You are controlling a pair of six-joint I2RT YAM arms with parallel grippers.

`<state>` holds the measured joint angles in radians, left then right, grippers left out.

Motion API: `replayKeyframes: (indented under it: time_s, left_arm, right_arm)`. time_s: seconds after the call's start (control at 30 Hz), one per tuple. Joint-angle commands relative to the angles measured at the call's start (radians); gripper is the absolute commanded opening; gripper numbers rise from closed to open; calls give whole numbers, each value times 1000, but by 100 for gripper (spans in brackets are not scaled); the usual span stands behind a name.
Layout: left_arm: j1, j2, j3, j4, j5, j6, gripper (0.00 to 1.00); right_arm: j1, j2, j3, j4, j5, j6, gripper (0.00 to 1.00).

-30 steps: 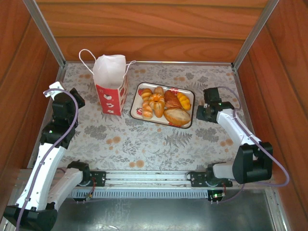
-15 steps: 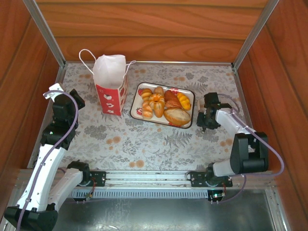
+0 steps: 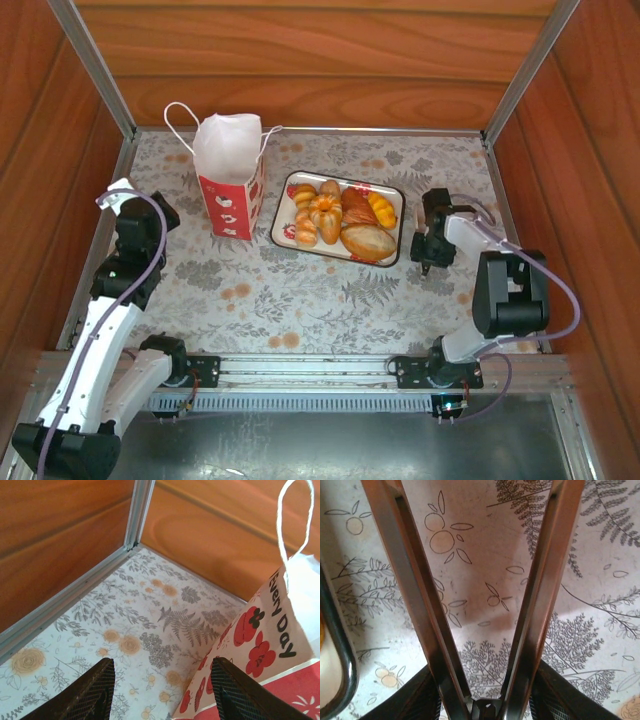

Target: Take the fake bread out of the paper bag

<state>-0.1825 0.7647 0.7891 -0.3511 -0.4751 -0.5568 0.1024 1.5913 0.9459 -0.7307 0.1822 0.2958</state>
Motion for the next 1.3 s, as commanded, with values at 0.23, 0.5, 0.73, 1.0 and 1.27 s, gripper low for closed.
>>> replayKeyframes:
  time_s: [0.23,0.5,0.73,1.0,1.27]
  left_arm:
    - [33,-6,-58,26,-41,-28,56]
    - [128,25,-114,54,20,-65,56]
    - [147,21,-229,199,13,-66,56]
    - [148,48,-394,406,-51,0,56]
    - [149,223,-447,715,9,243,61]
  right_arm:
    - [-9,136,74,-22,16,-21,51]
    - [-9,34,60,-59,48,-3,100]
    - [-9,-114,60,-82,79,32,100]
    - [-17,-295,8,74,74,57,100]
    - [-17,-335,-119,443,164,-19,100]
